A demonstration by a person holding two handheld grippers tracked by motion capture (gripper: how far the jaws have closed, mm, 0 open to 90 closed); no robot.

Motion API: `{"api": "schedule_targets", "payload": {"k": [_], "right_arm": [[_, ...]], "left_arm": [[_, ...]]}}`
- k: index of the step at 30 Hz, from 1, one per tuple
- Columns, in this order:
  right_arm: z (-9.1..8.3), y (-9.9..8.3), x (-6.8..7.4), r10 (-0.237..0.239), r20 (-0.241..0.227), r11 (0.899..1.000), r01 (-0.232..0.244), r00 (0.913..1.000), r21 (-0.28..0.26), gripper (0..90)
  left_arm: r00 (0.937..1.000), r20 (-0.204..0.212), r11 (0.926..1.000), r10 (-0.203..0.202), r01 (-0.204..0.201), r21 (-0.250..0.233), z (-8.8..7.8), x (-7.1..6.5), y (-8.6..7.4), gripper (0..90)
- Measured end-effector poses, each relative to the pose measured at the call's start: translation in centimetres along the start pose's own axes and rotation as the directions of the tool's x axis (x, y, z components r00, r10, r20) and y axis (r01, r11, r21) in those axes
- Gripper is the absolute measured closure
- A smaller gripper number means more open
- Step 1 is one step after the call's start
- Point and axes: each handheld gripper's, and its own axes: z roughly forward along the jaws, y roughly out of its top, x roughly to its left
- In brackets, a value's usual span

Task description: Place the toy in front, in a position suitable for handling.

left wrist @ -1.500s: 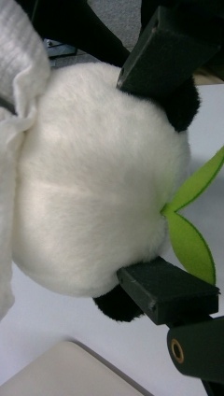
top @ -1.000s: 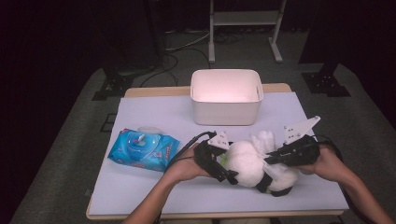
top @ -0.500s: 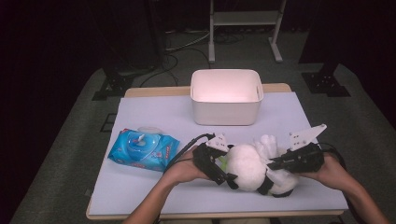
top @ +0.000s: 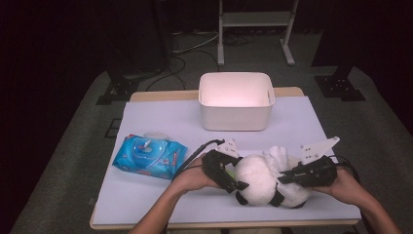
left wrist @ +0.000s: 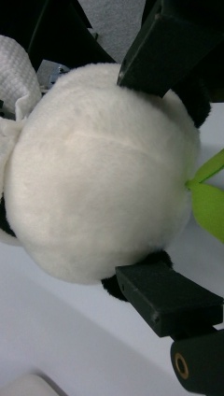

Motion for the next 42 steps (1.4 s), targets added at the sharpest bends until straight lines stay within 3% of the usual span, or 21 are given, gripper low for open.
{"api": "schedule_targets", "payload": {"k": [14, 23, 26, 29, 33, 38, 42], "right_arm": [[0.8, -0.1, 0.6, -0.008, -0.029, 1.0, 0.008, 0.9996, 0.005, 83.6], [1.0, 0.3, 1.0, -0.025, -0.03, 0.999, 0.026, 0.9992, 0.022, 83.6], [0.8, 1.3, 1.4, -0.067, -0.018, 0.997, 0.068, 0.9976, 0.032, 83.7], [1.0, 2.2, 1.6, -0.081, -0.034, 0.996, 0.082, 0.9962, 0.033, 83.7], [1.7, 3.9, 1.7, -0.111, -0.044, 0.993, 0.113, 0.9928, 0.045, 83.7], [3.1, 6.4, 1.5, -0.151, -0.049, 0.985, 0.155, 0.9873, 0.076, 83.6], [4.7, 7.7, 1.0, -0.156, -0.072, 0.981, 0.163, 0.9851, 0.109, 83.6]], "left_arm": [[0.9991, 0.033, 0.9993, -0.028, 0.027, 0.026, 0.9, 0.4, -0.2, 10.1], [0.9994, 0.022, 0.9988, 0.026, -0.027, 0.042, 1.0, 0.0, -0.5, 17.4], [0.9988, 0.018, 0.9974, 0.045, -0.046, 0.055, 1.0, -0.1, -0.5, 20.2], [0.9975, 0.016, 0.9967, 0.068, -0.069, 0.042, 1.1, -0.4, -0.4, 22.2], [0.9934, 0.01, 0.9915, 0.114, -0.114, 0.061, 1.6, -0.9, 0.0, 22.5], [0.9911, 0.017, 0.9889, 0.132, -0.133, 0.066, 2.0, -1.3, 0.3, 22.5], [0.9921, 0.019, 0.9899, 0.124, -0.125, 0.067, 2.1, -1.1, -0.1, 22.4]]}}
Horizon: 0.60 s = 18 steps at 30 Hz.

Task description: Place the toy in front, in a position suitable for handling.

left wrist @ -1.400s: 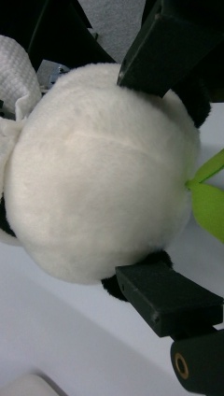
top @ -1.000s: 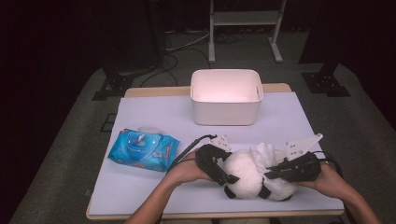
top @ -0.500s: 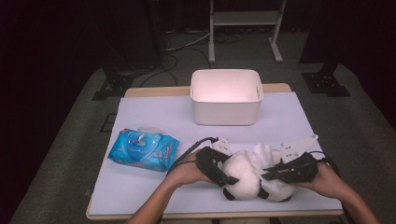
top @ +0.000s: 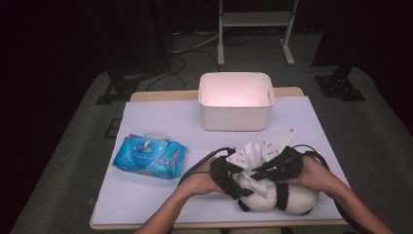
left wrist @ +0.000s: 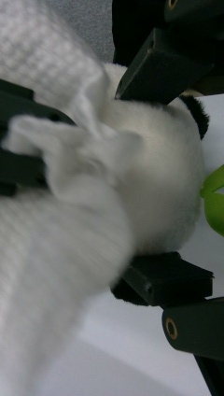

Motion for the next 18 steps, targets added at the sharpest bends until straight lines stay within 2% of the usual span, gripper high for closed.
{"api": "schedule_targets", "payload": {"k": [5, 11, 18], "right_arm": [[0.2, -0.2, -0.6, 0.024, -0.019, 0.999, -0.023, 0.9995, 0.022, 83.6], [-1.1, -1.1, -0.4, 0.029, 0.019, 0.998, -0.03, 0.9994, 0.055, 83.5], [-2.5, -2.9, -0.9, 0.072, 0.051, 0.995, -0.076, 0.9961, 0.066, 83.3]], "left_arm": [[0.9999, 0.006, 0.9998, -0.013, 0.013, -0.015, 0.0, 0.1, -0.5, 22.3], [1.0, 0.006, 1.0, -0.007, 0.007, -0.006, 0.0, 0.0, -0.5, 21.9], [0.9999, 0.008, 0.9999, -0.011, 0.011, -0.005, 0.1, 0.1, -0.5, 21.7]]}}
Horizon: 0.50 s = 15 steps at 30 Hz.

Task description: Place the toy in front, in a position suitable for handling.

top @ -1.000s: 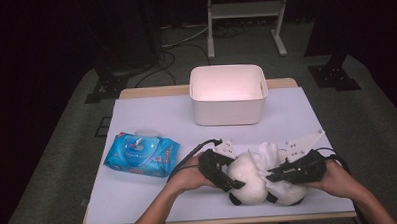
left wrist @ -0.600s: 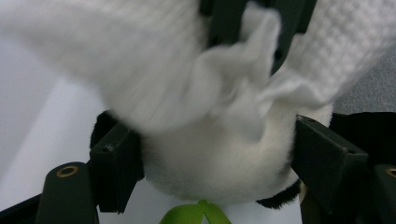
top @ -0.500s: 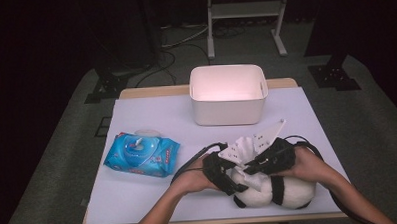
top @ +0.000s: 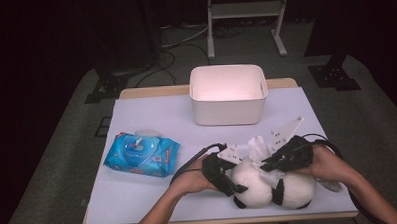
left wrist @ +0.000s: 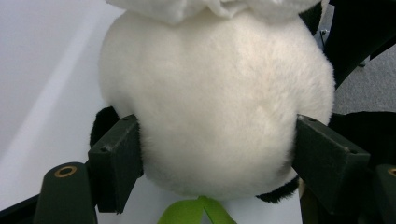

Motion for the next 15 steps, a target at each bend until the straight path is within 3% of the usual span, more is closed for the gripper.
{"api": "schedule_targets", "payload": {"k": [8, 15], "right_arm": [[-1.1, -0.9, 0.1, 0.003, 0.038, 1.0, -0.004, 0.9993, 0.013, 83.0], [-2.0, -2.5, 0.3, 0.033, 0.051, 0.999, -0.031, 0.9981, -0.033, 83.0]], "left_arm": [[0.9999, 0.008, 0.9999, -0.01, 0.01, -0.006, -0.1, 0.1, -0.2, 21.0], [0.9997, 0.017, 0.9997, -0.019, 0.019, -0.016, -0.1, 0.2, -0.3, 19.9]]}}
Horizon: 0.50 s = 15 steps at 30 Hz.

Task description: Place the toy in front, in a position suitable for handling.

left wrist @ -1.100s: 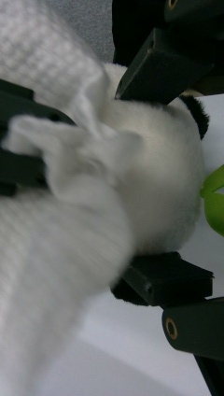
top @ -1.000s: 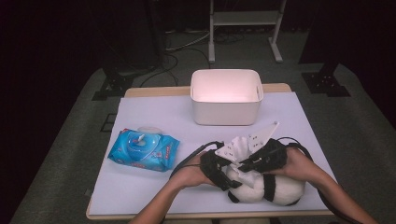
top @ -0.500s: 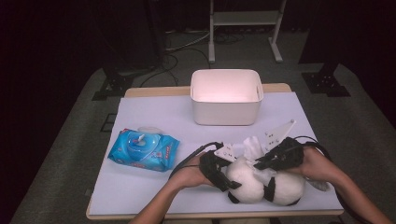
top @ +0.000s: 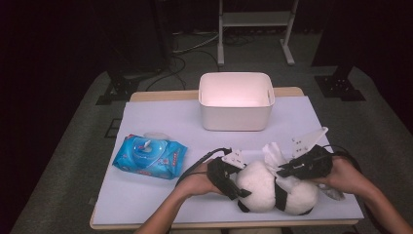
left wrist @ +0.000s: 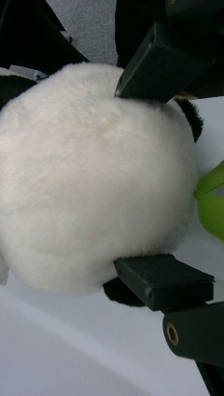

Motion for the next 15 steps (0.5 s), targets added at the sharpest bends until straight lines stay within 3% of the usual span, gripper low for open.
{"api": "schedule_targets", "payload": {"k": [9, 15], "right_arm": [[0.67, -0.9, 0.31, 0.013, -0.011, 1.0, -0.013, 0.9999, -0.024, 83.2], [0.93, -0.97, 0.29, 0.007, -0.019, 1.0, -0.007, 0.9998, -0.027, 83.2]], "left_arm": [[1.0, 0.001, 0.9998, 0.003, -0.003, 0.018, -0.12, 0.07, 0.14, 15.8], [0.9996, 0.009, 0.9997, -0.026, 0.026, -0.001, -0.23, 0.32, 0.27, 12.0]]}}
